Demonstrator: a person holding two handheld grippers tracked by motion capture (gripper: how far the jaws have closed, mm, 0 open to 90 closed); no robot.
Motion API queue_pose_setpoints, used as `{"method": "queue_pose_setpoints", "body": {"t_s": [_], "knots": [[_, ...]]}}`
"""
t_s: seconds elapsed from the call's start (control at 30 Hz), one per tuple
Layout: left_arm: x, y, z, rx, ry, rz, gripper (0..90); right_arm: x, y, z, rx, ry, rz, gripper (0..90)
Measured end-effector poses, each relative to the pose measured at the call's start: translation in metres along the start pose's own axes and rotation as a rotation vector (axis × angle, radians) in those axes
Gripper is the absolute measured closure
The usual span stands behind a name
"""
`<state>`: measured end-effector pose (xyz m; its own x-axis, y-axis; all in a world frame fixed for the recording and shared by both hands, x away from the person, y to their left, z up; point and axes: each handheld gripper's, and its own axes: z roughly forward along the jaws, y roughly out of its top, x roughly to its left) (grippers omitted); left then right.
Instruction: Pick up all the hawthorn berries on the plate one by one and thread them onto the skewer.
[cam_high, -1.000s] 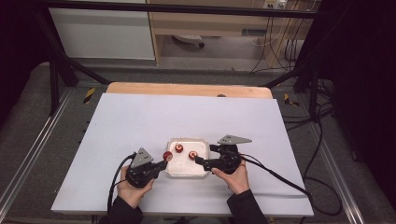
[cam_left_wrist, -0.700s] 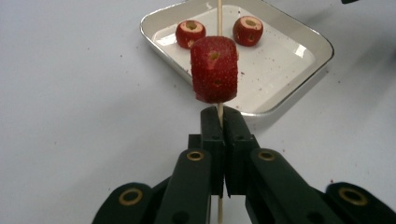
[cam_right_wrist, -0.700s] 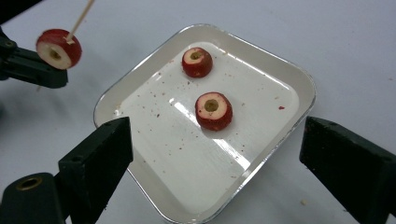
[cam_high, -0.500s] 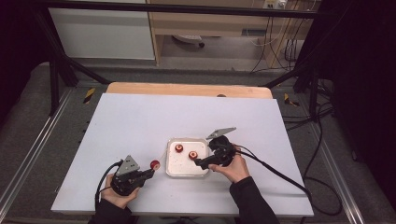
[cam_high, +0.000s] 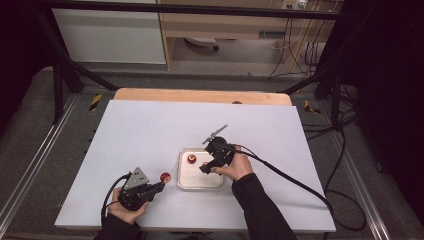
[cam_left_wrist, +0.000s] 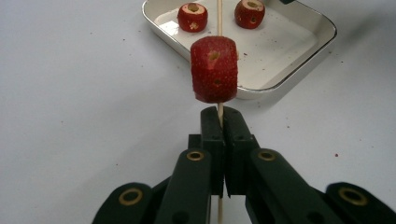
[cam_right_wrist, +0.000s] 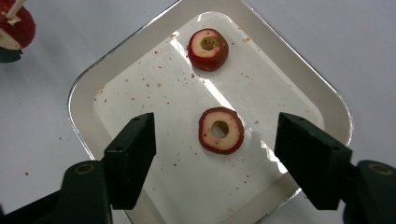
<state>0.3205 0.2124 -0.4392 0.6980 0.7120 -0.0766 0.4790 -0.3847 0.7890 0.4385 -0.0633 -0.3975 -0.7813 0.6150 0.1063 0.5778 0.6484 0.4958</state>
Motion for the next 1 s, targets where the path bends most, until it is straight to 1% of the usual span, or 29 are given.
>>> {"method": "queue_pose_setpoints", "body": {"t_s": [0.07, 0.23, 0.33, 0.37, 0.47, 0.53, 0.77, 0.83, 0.97, 1.0], "knots": [[0.000, 0.000, 0.000, 0.001, 0.001, 0.000, 88.3, -0.002, 0.004, 0.003, 0.016, 0.008, 0.003, 36.0], [-0.001, 0.000, 0.000, 0.002, 0.007, 0.004, 88.3, -0.008, 0.009, 0.009, 0.073, 0.005, 0.020, 42.2], [-0.001, 0.000, 0.000, 0.003, 0.008, 0.004, 88.4, -0.010, 0.010, 0.014, 0.095, 0.013, 0.022, 46.2], [-0.001, 0.000, 0.000, 0.003, 0.008, 0.004, 88.3, -0.011, 0.010, 0.015, 0.101, 0.012, 0.029, 47.3], [-0.001, 0.000, 0.000, 0.003, 0.009, 0.005, 88.4, -0.012, 0.010, 0.018, 0.115, 0.018, 0.032, 49.3], [-0.001, 0.000, 0.000, 0.002, 0.008, 0.005, 88.3, -0.012, 0.010, 0.020, 0.111, 0.027, 0.038, 50.9], [-0.001, 0.000, 0.000, 0.004, 0.012, 0.012, 88.3, -0.012, 0.010, 0.025, 0.131, 0.042, 0.049, 57.2], [-0.001, 0.000, 0.000, 0.006, 0.012, 0.013, 88.3, -0.012, 0.010, 0.026, 0.137, 0.040, 0.048, 61.1], [-0.002, 0.000, 0.000, 0.006, 0.015, 0.016, 88.3, -0.011, 0.009, 0.025, 0.137, 0.043, 0.072, 61.7], [-0.002, 0.000, 0.000, 0.006, 0.014, 0.015, 88.3, -0.011, 0.009, 0.024, 0.127, 0.046, 0.079, 61.8]]}}
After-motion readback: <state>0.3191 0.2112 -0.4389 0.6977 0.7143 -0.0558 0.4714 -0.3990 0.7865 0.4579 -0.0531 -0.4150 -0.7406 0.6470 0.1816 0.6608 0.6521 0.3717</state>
